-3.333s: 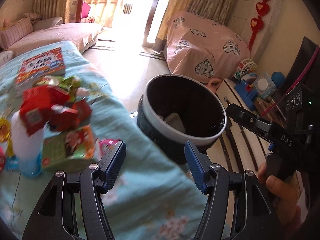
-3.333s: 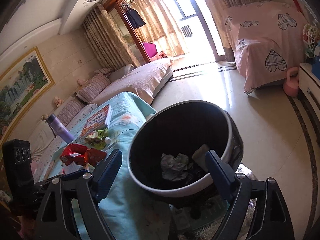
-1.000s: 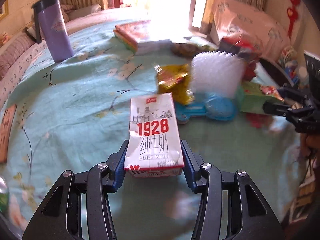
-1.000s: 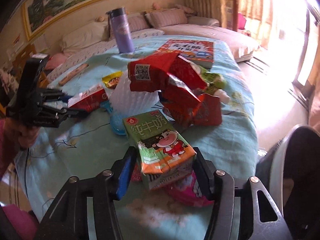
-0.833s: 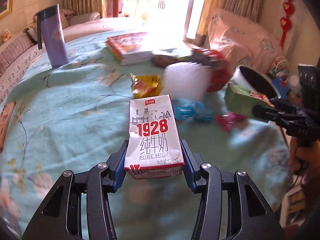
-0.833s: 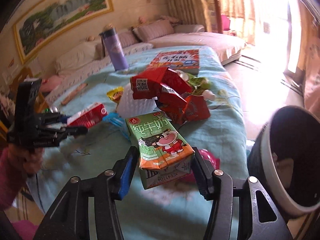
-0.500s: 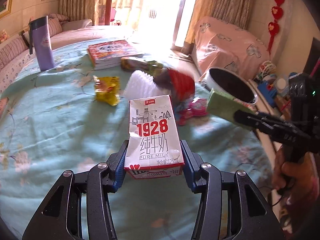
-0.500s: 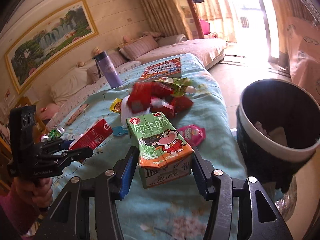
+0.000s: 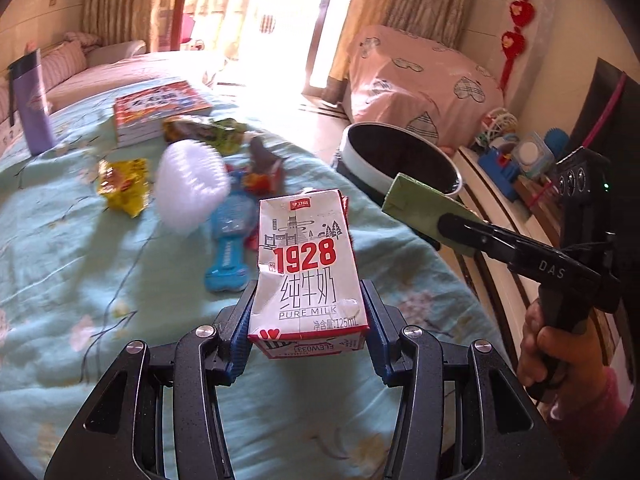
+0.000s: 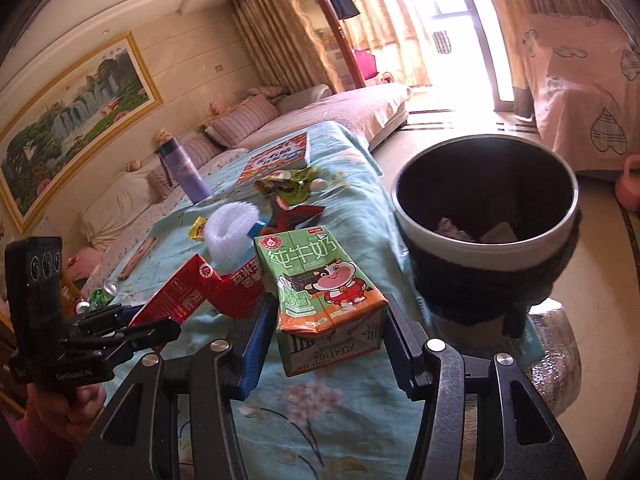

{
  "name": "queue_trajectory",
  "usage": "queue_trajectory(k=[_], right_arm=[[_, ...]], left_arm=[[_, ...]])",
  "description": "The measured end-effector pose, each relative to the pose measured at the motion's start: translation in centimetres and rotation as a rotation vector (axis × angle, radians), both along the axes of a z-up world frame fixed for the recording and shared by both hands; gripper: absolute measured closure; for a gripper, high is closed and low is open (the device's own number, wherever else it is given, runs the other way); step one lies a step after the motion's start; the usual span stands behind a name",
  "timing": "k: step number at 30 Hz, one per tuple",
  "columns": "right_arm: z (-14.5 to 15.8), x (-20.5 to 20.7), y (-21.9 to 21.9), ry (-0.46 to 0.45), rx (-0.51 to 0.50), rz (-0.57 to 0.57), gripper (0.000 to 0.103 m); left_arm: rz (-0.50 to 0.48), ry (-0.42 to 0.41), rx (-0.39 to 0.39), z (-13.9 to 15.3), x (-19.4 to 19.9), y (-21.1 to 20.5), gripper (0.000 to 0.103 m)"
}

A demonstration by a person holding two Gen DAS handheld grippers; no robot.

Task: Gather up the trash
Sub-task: 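Carry both cartons over the bin and open both tools to drop them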

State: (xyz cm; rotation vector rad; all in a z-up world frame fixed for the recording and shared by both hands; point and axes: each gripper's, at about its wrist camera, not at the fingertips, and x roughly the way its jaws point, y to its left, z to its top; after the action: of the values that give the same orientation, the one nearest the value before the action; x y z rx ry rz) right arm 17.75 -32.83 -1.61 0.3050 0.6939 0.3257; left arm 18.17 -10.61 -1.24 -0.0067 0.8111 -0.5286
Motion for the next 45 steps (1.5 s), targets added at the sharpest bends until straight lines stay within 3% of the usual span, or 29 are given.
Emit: queue_trajectory(k=[25,38,45], right_arm=[[1.1,1.7,-8.3,-0.025,-0.017,-0.191,0.050],[0.6,4.8,-10.8,0.020,-0.072,-0.221,0.050],[0.6,7.1,-11.6,0.047,-0.101,-0.207,0.050]], left_arm=[[-0.098,-0.031,0.027,2.6,4.6,-9.9,0.056],[-0.139,-0.015,0.096,2.3,8.4,-14.8,0.056],[-0.148,0.032,0.122,1.2,11.0,-16.9,0.056]])
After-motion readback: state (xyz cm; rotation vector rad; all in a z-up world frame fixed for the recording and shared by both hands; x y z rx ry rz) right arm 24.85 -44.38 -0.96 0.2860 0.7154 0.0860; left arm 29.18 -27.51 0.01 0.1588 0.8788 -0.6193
